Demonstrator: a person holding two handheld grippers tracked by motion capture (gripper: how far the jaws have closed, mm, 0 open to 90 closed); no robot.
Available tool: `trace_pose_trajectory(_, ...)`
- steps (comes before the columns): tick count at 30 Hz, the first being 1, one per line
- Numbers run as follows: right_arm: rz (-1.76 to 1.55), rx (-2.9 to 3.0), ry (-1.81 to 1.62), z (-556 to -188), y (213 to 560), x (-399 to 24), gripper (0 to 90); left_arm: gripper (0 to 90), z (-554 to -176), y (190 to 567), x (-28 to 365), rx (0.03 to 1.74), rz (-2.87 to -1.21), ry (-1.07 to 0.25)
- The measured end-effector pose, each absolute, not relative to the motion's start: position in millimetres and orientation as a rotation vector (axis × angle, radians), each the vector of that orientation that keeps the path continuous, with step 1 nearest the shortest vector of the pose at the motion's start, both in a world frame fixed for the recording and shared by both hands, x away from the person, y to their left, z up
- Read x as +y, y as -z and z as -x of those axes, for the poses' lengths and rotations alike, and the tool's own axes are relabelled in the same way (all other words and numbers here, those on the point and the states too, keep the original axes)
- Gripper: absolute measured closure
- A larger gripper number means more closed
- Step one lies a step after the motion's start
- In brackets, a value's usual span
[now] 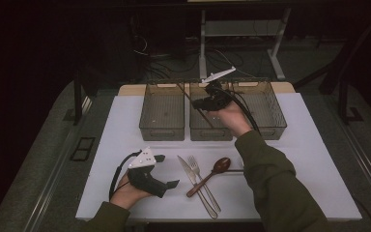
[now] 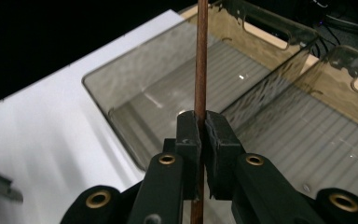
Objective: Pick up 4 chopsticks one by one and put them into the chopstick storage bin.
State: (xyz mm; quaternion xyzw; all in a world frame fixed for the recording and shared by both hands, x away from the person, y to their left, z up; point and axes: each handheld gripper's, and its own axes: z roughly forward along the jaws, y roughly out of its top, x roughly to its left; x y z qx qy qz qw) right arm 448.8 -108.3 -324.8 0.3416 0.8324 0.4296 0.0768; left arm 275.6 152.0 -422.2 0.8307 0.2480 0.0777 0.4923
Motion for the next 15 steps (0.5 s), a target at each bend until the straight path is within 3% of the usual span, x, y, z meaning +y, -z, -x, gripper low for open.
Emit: trace_pose_trajectory(15,-1.050,2.436,-1.345,-463.5,320.3,-65.1,83.9,0.0,-275.2,422.0,152.3,0.601,-2.010,-0.186)
